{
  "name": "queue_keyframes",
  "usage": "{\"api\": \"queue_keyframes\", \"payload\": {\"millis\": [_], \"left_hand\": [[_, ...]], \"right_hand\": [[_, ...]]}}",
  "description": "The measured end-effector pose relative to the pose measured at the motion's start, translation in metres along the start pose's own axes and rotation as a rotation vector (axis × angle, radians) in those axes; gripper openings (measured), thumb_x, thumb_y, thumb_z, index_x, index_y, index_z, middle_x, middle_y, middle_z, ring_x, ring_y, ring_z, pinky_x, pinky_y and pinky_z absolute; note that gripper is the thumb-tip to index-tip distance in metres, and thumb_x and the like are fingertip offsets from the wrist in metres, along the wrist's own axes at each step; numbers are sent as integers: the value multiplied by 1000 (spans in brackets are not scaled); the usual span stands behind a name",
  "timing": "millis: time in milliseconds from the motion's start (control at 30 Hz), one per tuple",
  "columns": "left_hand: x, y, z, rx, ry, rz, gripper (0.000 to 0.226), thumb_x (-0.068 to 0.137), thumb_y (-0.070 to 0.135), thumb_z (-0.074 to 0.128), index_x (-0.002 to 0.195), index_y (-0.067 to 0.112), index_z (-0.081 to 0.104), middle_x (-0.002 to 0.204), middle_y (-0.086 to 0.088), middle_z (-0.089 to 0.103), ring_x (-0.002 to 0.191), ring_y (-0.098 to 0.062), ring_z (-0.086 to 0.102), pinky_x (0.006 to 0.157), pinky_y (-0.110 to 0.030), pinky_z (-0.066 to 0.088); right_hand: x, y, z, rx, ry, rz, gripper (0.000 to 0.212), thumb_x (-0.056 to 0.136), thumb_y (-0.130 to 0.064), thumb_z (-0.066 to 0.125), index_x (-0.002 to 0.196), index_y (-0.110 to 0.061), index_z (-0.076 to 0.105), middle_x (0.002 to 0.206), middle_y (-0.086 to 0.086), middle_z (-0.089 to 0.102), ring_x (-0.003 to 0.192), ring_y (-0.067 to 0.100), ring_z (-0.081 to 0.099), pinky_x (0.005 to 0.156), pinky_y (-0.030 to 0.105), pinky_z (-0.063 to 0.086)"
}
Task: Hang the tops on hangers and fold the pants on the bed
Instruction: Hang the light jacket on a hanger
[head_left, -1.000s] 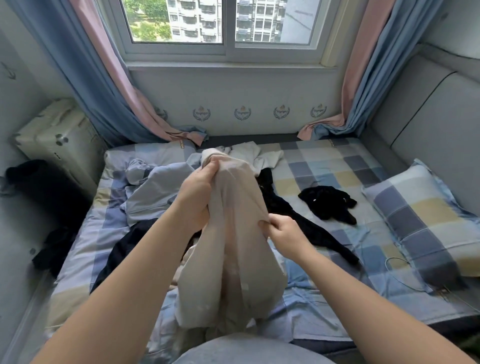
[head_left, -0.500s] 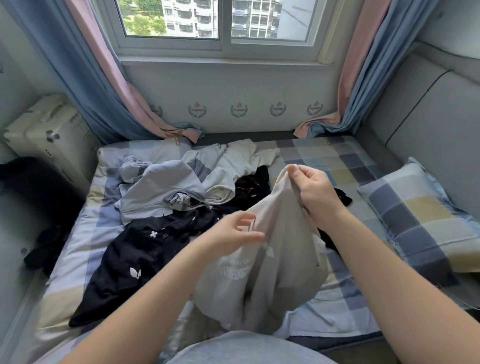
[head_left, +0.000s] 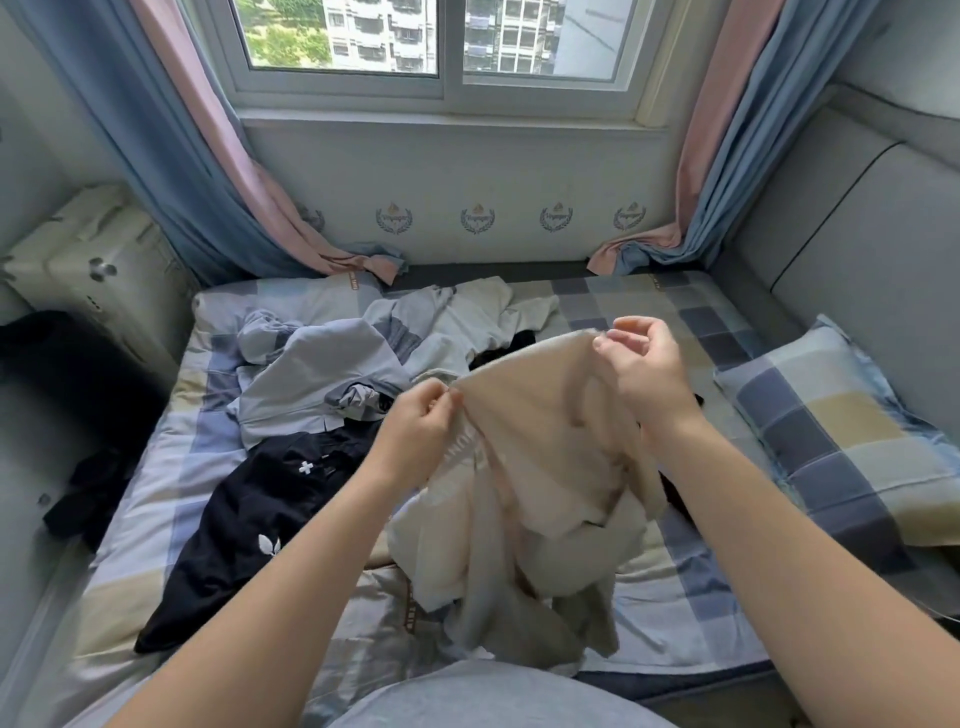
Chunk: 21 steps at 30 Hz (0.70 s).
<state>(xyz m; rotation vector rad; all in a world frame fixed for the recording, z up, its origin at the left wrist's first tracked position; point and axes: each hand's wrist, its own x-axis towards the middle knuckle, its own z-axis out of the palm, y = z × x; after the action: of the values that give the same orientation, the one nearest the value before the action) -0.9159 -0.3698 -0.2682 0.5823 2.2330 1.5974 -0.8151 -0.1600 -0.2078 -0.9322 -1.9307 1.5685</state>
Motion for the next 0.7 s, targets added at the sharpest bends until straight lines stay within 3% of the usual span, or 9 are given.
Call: {"api": "queue_keyframes", "payload": {"millis": [67, 133, 200, 333, 400, 467, 567, 633, 700], "left_hand": [[3, 10, -10, -71, 38, 4, 36, 104, 19, 50, 71, 6, 50, 58, 8, 42, 53, -10, 37, 55, -29, 31], [5, 19, -15, -109, 61, 7, 34, 105, 21, 49, 78, 0, 52, 66, -3, 43, 59, -14, 39, 59, -32, 34], [5, 28, -16, -141, 82, 15, 31, 105, 19, 50, 76, 6, 52, 66, -5, 41, 58, -16, 38, 58, -32, 33], [0, 43, -13, -235, 86, -1, 31, 105, 21, 51, 75, 12, 52, 57, -1, 40, 47, -15, 35, 47, -28, 29], [-4, 49, -13, -289, 59, -26, 31, 105, 22, 50, 76, 13, 52, 53, 4, 41, 43, -10, 34, 43, -26, 29], [-9, 58, -11, -350, 41, -35, 29, 105, 22, 50, 79, 12, 55, 57, 1, 46, 47, -12, 39, 48, -28, 33], [-14, 68, -9, -455, 26, -43, 29, 105, 20, 50, 79, 10, 56, 62, -2, 51, 55, -14, 48, 57, -30, 42], [-14, 68, -13, -507, 25, -53, 31, 106, 19, 49, 76, 12, 54, 61, -1, 49, 55, -13, 48, 57, -30, 42], [-11, 64, -20, -539, 39, -59, 31, 106, 21, 50, 76, 13, 55, 63, -3, 48, 56, -16, 46, 59, -33, 41]], "right_hand": [[-11, 7, 6, -88, -80, -61, 18, 95, -15, 65, 112, -19, 59, 115, 1, 64, 112, 18, 60, 87, 23, 47], [-25, 13, 15, -111, -267, -76, 7, 94, -14, 66, 101, -17, 65, 102, 5, 71, 98, 20, 68, 85, 30, 54], [-40, 19, 25, -127, -505, -62, 4, 95, -13, 67, 98, -10, 67, 95, 10, 74, 88, 23, 72, 82, 38, 56], [-66, 48, 52, -192, -725, -26, 33, 86, -22, 78, 113, -9, 64, 109, 6, 72, 103, 13, 68, 91, 39, 57], [-74, 60, 67, -214, -728, 23, 58, 77, -35, 83, 126, -21, 55, 119, -9, 66, 112, 1, 62, 95, 30, 54], [-74, 75, 80, -304, -632, 15, 73, 67, -51, 81, 130, -31, 52, 124, -13, 62, 118, 5, 58, 98, 34, 52], [-72, 84, 90, -345, -632, -10, 42, 81, -41, 69, 120, -27, 64, 113, -8, 68, 108, 13, 62, 89, 36, 54], [-73, 87, 89, -360, -639, 54, 13, 95, -33, 60, 97, -22, 68, 87, -8, 67, 85, 11, 62, 70, 26, 49], [-67, 97, 83, -403, -596, 71, 31, 101, -27, 56, 70, -32, 61, 62, -17, 57, 65, 7, 52, 57, 24, 37]]}}
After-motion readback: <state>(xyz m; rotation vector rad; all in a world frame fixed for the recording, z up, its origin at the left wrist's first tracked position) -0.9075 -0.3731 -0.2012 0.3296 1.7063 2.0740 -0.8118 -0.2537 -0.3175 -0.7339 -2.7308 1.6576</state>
